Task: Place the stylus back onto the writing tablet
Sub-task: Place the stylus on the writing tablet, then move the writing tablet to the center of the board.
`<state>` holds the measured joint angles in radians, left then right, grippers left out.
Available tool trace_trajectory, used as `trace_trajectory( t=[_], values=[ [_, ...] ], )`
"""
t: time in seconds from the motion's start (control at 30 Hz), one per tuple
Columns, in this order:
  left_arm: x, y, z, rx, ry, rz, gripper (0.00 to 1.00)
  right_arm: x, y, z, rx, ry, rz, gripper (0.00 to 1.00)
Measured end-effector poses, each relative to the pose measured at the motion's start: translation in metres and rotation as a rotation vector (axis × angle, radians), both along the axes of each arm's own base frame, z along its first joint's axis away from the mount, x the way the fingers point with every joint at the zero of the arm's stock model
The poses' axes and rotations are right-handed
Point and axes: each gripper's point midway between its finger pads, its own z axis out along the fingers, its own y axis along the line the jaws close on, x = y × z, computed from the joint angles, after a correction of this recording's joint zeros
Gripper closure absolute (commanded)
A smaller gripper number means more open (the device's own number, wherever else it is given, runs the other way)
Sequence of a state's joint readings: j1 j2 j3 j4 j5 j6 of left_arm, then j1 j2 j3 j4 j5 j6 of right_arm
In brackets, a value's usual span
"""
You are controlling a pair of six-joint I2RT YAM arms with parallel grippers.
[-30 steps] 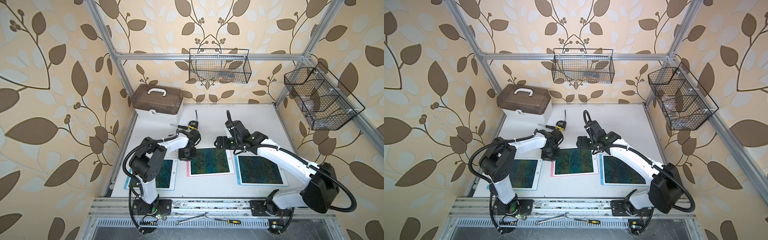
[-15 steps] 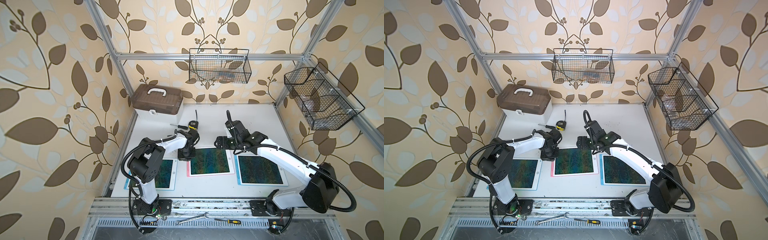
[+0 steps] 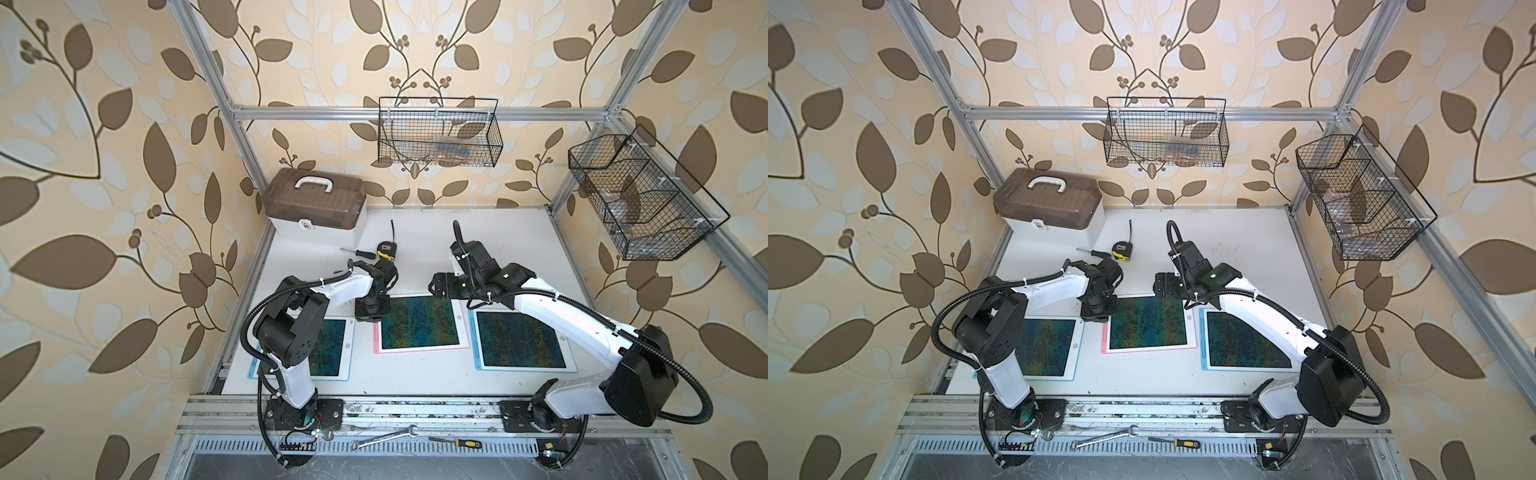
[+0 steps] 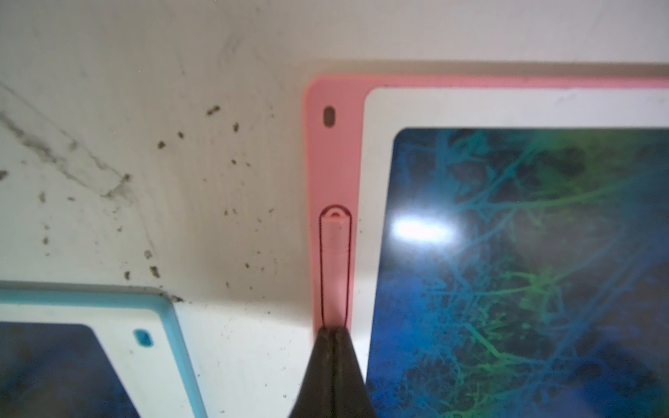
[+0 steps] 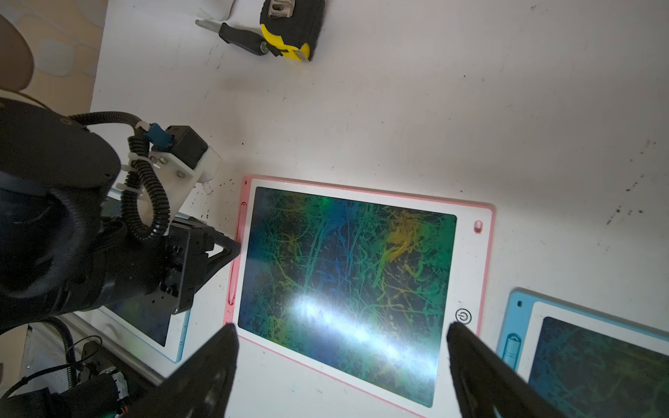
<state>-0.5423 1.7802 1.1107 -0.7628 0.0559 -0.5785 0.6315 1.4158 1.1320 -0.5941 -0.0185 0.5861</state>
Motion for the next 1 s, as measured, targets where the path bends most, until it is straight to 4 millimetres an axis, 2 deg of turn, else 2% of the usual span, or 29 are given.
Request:
trace_trajectory(
  t=[0.3, 0.5, 0.67, 0.83, 1.0],
  values=[
    [0.010, 0.004, 0.018, -0.007, -0.026, 0.019, 0.73, 0.000, 0.000, 0.000, 0.000, 0.000, -0.001, 0.10],
    [0.015, 0.015, 0.035, -0.053, -0.063, 0.068, 0.63, 0.009, -0.012, 0.000, 0.000, 0.000, -0.039, 0.09],
    [0.010, 0.022, 0.038, -0.090, -0.054, 0.104, 0.56, 0.023, -0.030, -0.010, -0.033, 0.022, -0.077, 0.09],
    [0.018, 0.021, 0.042, -0.125, -0.063, 0.122, 0.52, 0.047, -0.024, -0.032, -0.108, 0.085, -0.048, 0.09],
    [0.052, 0.007, 0.050, -0.160, -0.102, 0.132, 0.51, 0.069, -0.014, -0.046, -0.166, 0.111, -0.007, 0.09]
  ],
)
